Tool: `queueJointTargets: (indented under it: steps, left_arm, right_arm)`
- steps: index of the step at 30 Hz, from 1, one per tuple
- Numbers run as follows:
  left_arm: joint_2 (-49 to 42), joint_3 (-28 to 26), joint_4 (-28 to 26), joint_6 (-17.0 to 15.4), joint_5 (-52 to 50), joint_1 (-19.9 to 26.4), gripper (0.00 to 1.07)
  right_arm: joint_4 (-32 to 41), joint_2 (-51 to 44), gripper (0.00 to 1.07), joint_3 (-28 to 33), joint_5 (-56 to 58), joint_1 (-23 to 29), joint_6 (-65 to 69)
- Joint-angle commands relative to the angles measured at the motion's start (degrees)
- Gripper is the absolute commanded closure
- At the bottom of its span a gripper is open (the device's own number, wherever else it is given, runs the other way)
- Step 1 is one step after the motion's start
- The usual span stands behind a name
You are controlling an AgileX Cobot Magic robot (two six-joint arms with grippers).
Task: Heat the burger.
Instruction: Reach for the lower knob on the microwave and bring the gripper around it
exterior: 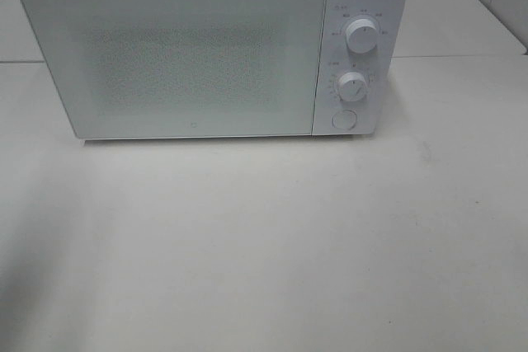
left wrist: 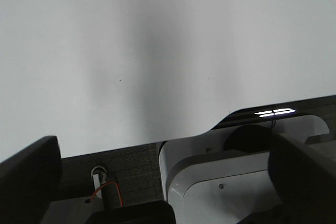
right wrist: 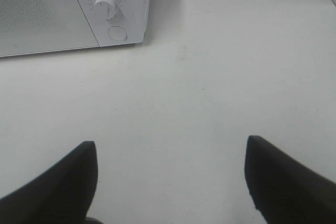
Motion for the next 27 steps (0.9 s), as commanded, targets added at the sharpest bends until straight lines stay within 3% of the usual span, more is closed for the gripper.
queueJointTargets:
  steps: [1,9,16,22,27]
  left_arm:
    - [-2.9,2.3,0.0,1.9,0.1,0.1,0.06]
    - [-15.2,11.1,0.1,3.0,-5.4,0.1,0.06]
    - [-23.0,11.5,0.6,3.0,-6.1,0.1,0.06]
    - [-31.1,11.5,-4.0,2.1,-6.5,0.1,0.06]
    - [-35.9,11.5,-4.0,2.2,-6.6,0.7,0.06]
  right_arm:
    - [-0.1,-1.5,0.32,0.0,-0.3,-0.3,-0.6]
    - [-0.1,-1.5,0.32,0.0,-0.3,-0.3,-0.6]
    - [-0.1,-1.5,0.32,0.0,-0.3,-0.3,-0.6]
    - [-0.1,-1.5,0.32,0.0,-0.3,-0.3,-0.6]
    - [-0.1,-1.5,0.32,0.0,-0.3,-0.3,-0.6]
